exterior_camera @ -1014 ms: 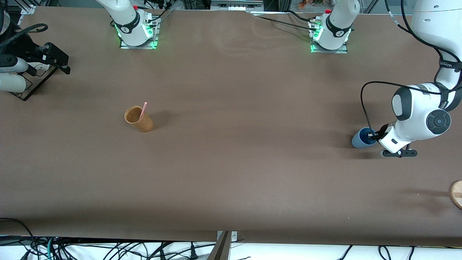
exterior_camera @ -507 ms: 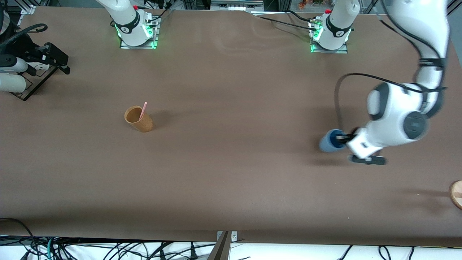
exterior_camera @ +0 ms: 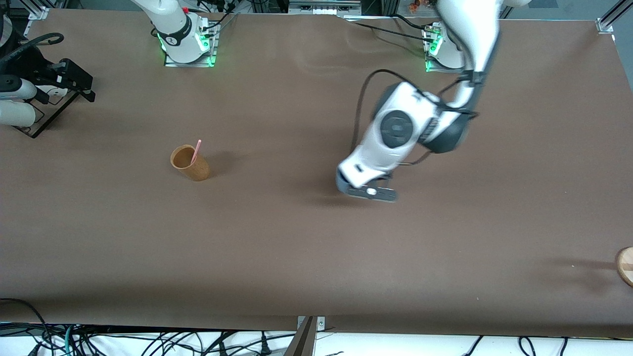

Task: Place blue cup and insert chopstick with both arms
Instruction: 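Carry the blue cup with the left gripper toward the table middle, then release the blue cup while the right gripper reaches the wooden cup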

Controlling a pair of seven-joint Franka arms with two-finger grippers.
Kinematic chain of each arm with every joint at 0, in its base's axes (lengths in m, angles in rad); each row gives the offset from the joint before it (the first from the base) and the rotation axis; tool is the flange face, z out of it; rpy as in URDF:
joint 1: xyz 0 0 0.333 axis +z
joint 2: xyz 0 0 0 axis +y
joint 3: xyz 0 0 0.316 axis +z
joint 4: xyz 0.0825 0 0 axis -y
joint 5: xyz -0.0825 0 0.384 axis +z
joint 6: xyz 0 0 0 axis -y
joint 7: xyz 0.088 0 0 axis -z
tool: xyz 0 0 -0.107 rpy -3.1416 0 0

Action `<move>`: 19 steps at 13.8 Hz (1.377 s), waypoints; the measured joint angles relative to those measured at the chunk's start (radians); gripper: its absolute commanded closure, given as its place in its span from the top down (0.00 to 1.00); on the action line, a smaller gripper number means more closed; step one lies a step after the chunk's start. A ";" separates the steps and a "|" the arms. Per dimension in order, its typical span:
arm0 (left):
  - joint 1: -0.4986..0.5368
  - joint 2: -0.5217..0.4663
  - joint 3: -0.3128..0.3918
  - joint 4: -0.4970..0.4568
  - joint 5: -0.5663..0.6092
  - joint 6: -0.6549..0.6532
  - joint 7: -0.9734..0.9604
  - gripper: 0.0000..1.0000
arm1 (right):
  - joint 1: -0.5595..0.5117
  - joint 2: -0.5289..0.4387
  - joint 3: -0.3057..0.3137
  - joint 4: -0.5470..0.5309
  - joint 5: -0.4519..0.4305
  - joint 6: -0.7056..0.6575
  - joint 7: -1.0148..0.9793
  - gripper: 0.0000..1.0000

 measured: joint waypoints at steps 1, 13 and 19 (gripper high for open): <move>-0.024 0.044 0.000 0.040 -0.001 0.000 -0.036 0.00 | 0.000 0.001 -0.001 0.000 0.000 0.000 0.000 1.00; -0.163 0.258 0.007 0.213 -0.080 -0.006 -0.318 0.99 | 0.000 0.010 -0.002 -0.001 -0.001 -0.014 -0.003 1.00; -0.137 0.245 0.013 0.286 -0.108 -0.214 -0.272 1.00 | 0.043 0.118 0.013 -0.041 0.002 0.012 -0.113 1.00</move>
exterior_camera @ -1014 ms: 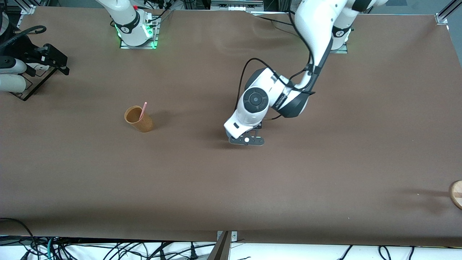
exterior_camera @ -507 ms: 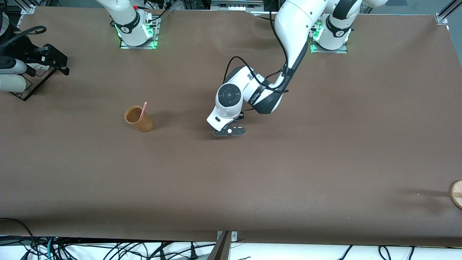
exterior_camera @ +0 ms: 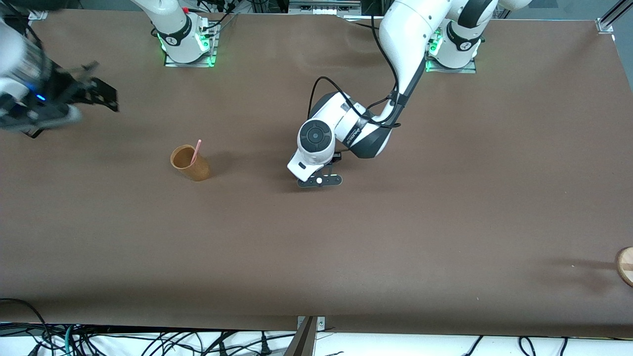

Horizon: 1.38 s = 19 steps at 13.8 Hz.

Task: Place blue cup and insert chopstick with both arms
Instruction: 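Release the blue cup while the right gripper reaches the wooden cup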

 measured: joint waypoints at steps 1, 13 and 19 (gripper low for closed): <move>0.020 -0.020 0.003 0.029 -0.015 -0.072 0.037 1.00 | 0.020 0.021 0.001 -0.015 0.000 0.024 -0.001 1.00; 0.391 -0.408 0.038 0.018 0.183 -0.243 0.399 1.00 | 0.055 0.033 0.105 -0.493 0.001 0.724 -0.246 1.00; 0.576 -0.589 0.039 -0.126 0.184 -0.239 0.428 1.00 | 0.055 0.020 0.127 -0.583 -0.001 0.812 -0.340 1.00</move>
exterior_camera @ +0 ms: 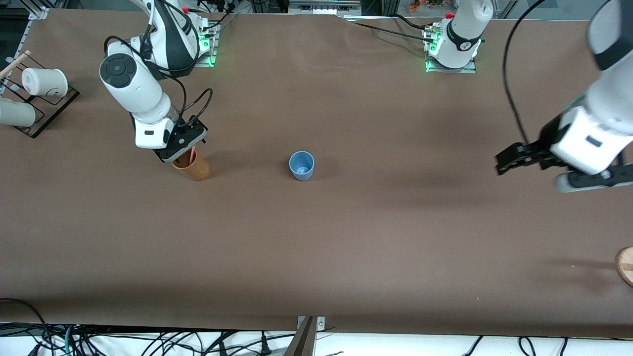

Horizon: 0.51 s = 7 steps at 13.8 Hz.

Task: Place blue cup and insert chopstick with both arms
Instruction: 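Release the blue cup while the right gripper reaches the wooden cup, then lower the right gripper to the pink chopstick in the wooden cup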

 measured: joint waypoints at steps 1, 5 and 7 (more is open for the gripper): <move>0.023 -0.015 0.000 -0.038 0.000 0.006 0.000 1.00 | 0.000 -0.007 0.000 0.000 0.000 0.000 -0.016 1.00; 0.054 -0.097 -0.021 -0.081 -0.016 0.031 -0.001 1.00 | -0.005 -0.013 -0.001 -0.003 0.002 -0.001 -0.001 0.99; 0.086 -0.144 -0.040 -0.096 -0.016 0.014 0.010 1.00 | -0.018 0.013 -0.002 0.000 0.002 0.002 0.020 0.99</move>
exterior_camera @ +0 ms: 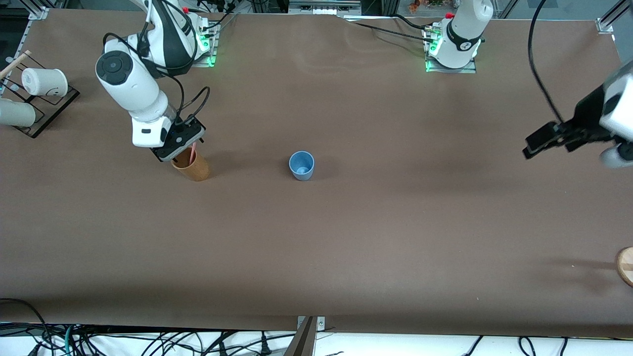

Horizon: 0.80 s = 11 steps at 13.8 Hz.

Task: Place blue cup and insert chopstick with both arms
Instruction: 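Lower the right gripper to the pink chopstick in the wooden cup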

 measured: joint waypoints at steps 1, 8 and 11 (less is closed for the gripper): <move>0.021 -0.014 -0.006 -0.011 0.000 -0.028 0.038 1.00 | -0.004 0.018 0.000 0.009 -0.001 0.004 -0.002 0.99; 0.061 -0.095 -0.022 -0.170 0.000 -0.058 0.109 1.00 | -0.077 0.105 0.007 0.195 -0.001 -0.004 -0.388 0.99; 0.061 -0.116 -0.026 -0.209 0.000 -0.044 0.148 1.00 | -0.101 0.090 0.007 0.226 0.000 -0.128 -0.480 0.99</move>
